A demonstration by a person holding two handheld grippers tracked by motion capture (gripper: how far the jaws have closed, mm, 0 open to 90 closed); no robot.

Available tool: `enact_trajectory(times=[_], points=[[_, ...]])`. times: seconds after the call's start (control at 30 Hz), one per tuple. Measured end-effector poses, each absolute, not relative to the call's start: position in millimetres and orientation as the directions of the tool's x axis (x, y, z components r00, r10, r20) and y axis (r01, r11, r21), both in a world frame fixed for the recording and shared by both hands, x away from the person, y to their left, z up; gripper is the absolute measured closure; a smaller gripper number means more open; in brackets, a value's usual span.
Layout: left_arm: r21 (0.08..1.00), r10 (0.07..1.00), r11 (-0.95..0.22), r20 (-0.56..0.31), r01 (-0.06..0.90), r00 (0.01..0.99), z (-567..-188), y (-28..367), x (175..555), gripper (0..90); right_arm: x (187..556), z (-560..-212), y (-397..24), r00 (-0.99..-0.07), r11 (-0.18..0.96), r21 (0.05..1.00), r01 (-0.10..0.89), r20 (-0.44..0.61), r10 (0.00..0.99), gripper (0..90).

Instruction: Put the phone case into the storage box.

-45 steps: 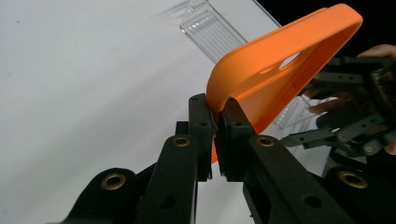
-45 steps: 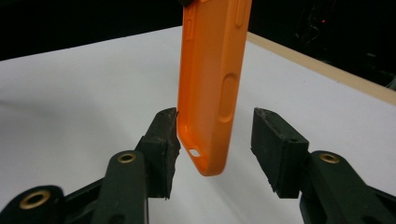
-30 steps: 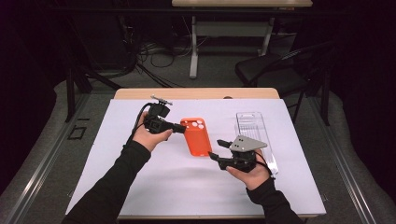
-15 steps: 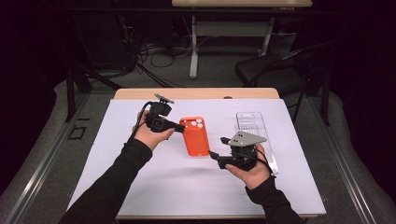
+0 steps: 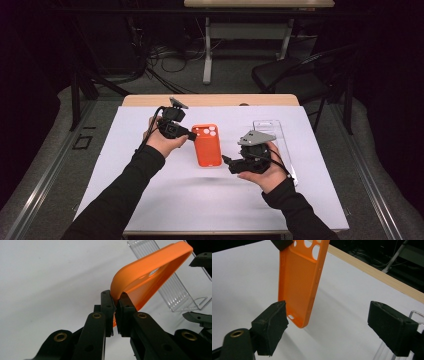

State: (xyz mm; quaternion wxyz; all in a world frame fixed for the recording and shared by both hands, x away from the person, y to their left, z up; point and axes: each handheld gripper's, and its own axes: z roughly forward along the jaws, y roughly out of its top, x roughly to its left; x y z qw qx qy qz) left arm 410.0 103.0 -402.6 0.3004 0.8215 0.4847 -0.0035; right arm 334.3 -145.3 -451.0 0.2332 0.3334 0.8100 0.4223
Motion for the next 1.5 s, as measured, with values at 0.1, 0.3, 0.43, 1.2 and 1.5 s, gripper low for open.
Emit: enact_trajectory(times=[0.1, 0.3, 0.43, 1.2, 1.5], points=[[0.480, 0.798, -0.354, -0.293, 0.803, 0.527, -402, 101, 412, 85.7, 336, -449, -143, -0.666, 0.422, 0.840, 0.342, -0.100, 0.739, 14.1], [0.462, 0.803, -0.373, -0.275, 0.805, 0.529, -403, 90, 415, 85.7, 339, -445, -142, -0.663, 0.447, 0.832, 0.328, -0.135, 0.736, 14.6], [0.456, 0.805, -0.378, -0.269, 0.806, 0.529, -402, 81, 417, 85.7, 343, -443, -142, -0.661, 0.455, 0.830, 0.322, -0.147, 0.736, 21.4], [0.427, 0.838, -0.362, -0.240, 0.829, 0.489, -404, 71, 431, 85.7, 379, -437, -124, -0.661, 0.550, 0.789, 0.274, -0.261, 0.704, 48.8], [0.418, 0.844, -0.367, -0.227, 0.831, 0.486, -406, 69, 431, 85.7, 381, -435, -119, -0.636, 0.547, 0.799, 0.251, -0.290, 0.715, 57.9]])
